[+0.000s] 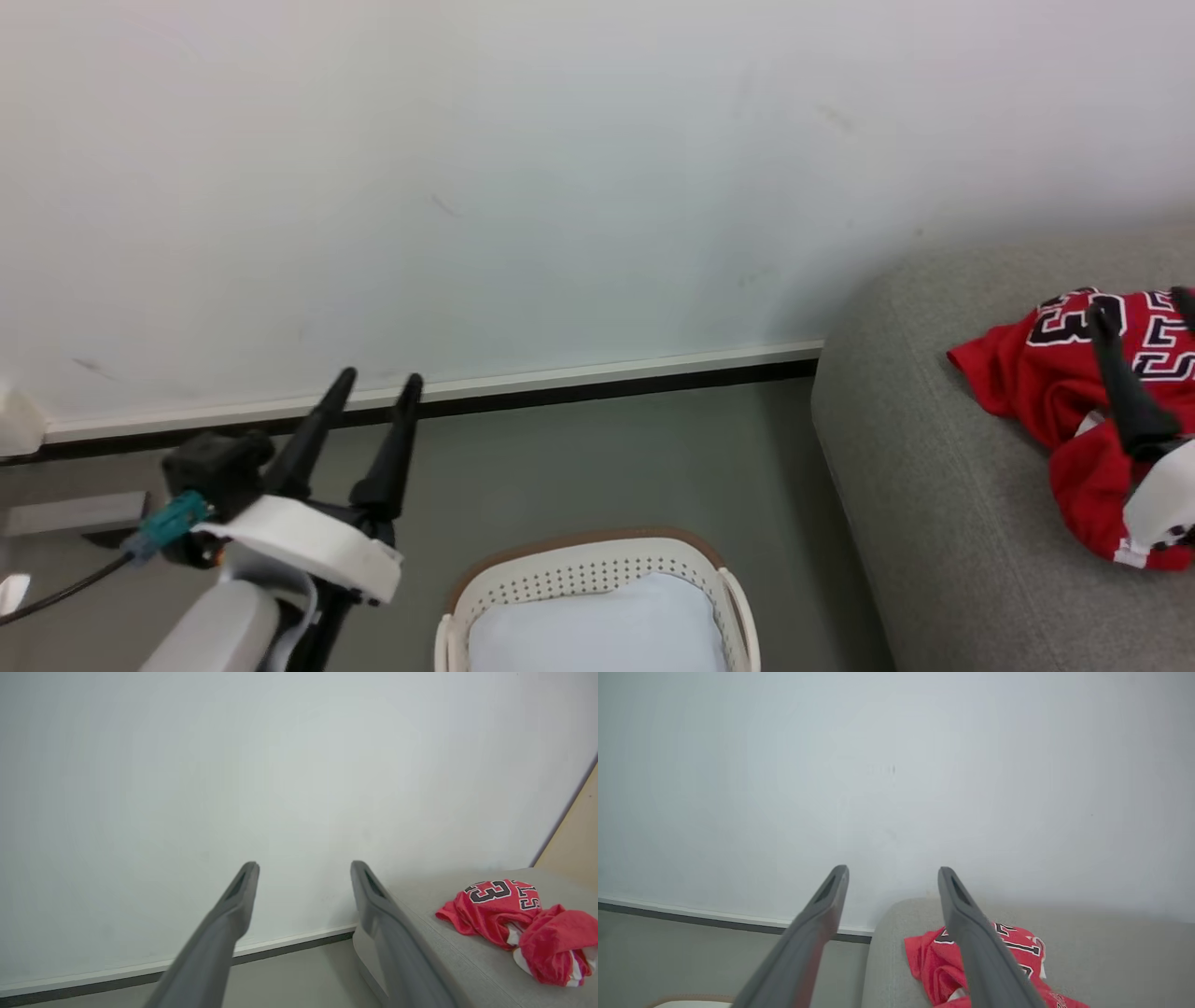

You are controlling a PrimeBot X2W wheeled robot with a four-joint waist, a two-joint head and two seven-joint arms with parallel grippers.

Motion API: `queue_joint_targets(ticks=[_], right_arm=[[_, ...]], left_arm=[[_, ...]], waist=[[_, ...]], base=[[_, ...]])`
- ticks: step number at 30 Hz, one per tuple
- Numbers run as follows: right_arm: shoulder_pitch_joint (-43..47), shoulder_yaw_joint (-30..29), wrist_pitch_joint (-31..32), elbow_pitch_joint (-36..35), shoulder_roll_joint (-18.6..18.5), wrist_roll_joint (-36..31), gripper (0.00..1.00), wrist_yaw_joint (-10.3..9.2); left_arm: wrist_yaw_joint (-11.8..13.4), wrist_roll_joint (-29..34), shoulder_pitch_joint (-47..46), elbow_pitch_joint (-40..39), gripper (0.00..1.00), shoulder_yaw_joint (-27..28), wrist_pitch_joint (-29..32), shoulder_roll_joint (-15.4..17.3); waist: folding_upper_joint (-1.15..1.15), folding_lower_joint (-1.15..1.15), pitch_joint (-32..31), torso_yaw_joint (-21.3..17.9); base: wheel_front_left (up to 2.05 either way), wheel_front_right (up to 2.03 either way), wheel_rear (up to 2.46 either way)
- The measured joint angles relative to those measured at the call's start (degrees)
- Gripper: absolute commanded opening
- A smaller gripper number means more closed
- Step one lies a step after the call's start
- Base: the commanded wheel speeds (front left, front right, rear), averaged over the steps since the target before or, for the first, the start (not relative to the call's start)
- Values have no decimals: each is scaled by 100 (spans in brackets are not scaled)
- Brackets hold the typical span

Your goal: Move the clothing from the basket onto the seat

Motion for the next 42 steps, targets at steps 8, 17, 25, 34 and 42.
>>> queue_joint_targets(ticks=[8, 17, 25, 34, 42], right_arm=[[313, 275, -1491, 479, 816, -337, 100, 0], [784, 153, -3189, 1672, 1677, -609, 100, 0], [973, 455, -3607, 2335, 1864, -862, 100, 0], [887, 723, -3612, 2009, 1875, -724, 100, 0], [854, 669, -3612, 1976, 1875, -726, 100, 0]], left_arm=[[103, 576, 762, -124, 100, 1209, 0, -60], [165, 1177, 1412, -335, 100, 2283, 0, -724], [-376, 1845, 1757, -244, 100, 2867, 0, -1345], [-654, 2184, 1830, 43, 100, 3120, 0, -1651], [-706, 2455, 1796, 37, 100, 3256, 0, -1744]], waist=[[0, 1, -163, 394], [0, 1, -221, 618], [0, 2, -220, 622], [0, 2, -123, 494], [0, 2, -99, 466]], base=[[0, 0, 0], [0, 0, 0], [0, 0, 0], [0, 0, 0], [0, 0, 0]])
